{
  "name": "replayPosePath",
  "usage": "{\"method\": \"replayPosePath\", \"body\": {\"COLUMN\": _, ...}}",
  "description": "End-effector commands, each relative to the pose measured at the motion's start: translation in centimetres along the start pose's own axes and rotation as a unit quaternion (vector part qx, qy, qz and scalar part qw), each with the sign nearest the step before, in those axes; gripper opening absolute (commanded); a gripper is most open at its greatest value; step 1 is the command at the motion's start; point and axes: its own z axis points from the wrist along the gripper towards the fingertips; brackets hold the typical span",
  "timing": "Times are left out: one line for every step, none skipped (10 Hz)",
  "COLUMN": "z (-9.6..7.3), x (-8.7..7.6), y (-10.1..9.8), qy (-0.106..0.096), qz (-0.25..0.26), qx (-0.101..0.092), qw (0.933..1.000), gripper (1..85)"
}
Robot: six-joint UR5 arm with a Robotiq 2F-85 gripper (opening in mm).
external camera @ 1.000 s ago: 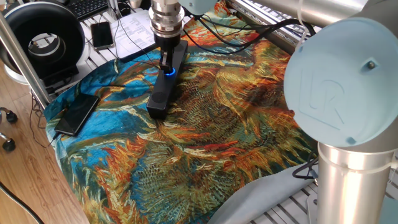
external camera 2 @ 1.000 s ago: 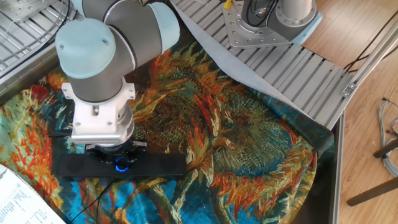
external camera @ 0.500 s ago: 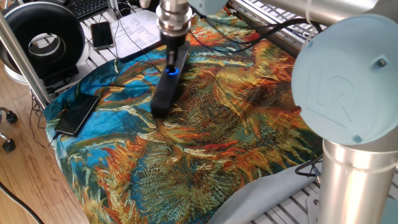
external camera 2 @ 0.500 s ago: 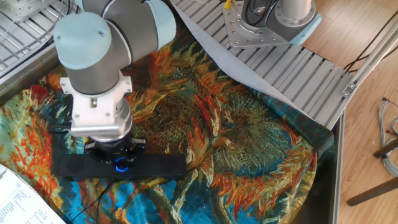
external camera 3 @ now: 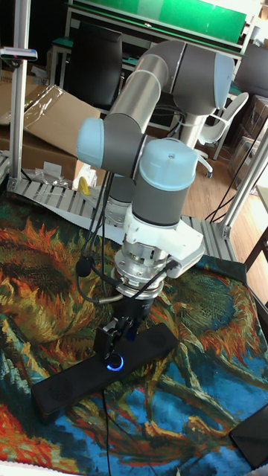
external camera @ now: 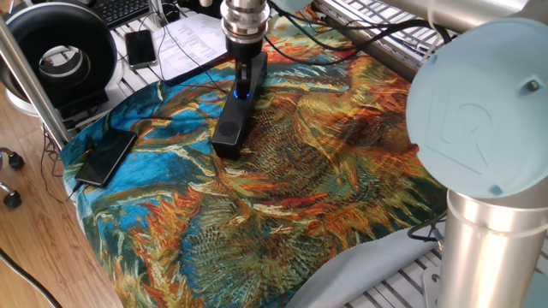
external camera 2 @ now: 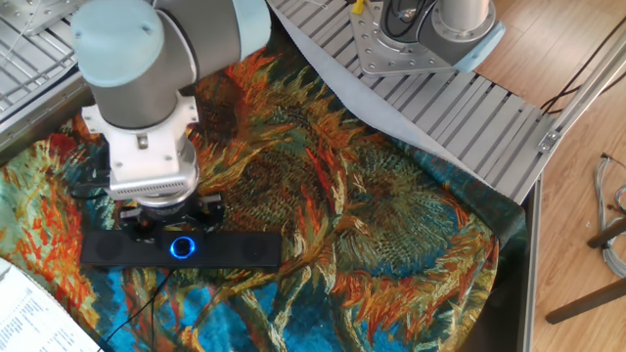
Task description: Turn the knob to increase the volume of the speaker
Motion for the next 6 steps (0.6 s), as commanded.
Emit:
{"method": "replayPosePath", "body": {"z": -0.2, "x": 0.5, "y": 0.8, "qy": -0.002, "qz": 0.018, "qx": -0.023, "qw": 0.9996, "gripper": 71.3}}
{"method": "replayPosePath", "body": {"z": -0.2, "x": 0.7, "y": 0.8, "qy": 0.001, "qz": 0.044, "qx": -0.025, "qw": 0.9987, "gripper": 67.3}}
{"method": "replayPosePath", "body": {"z": -0.2, "x": 0.9, "y": 1.0, "qy": 0.007, "qz": 0.079, "qx": -0.028, "qw": 0.9965, "gripper": 53.3}}
{"method": "replayPosePath", "body": {"z": -0.2, "x": 1.2, "y": 0.3, "qy": 0.012, "qz": 0.096, "qx": -0.016, "qw": 0.9952, "gripper": 45.7}}
{"method": "replayPosePath", "body": {"z": -0.1, "x": 0.8, "y": 0.0, "qy": 0.004, "qz": 0.112, "qx": -0.01, "qw": 0.9936, "gripper": 44.7}}
{"method": "replayPosePath", "body": {"z": 0.0, "x": 0.8, "y": -0.6, "qy": 0.004, "qz": 0.127, "qx": 0.001, "qw": 0.992, "gripper": 43.3}}
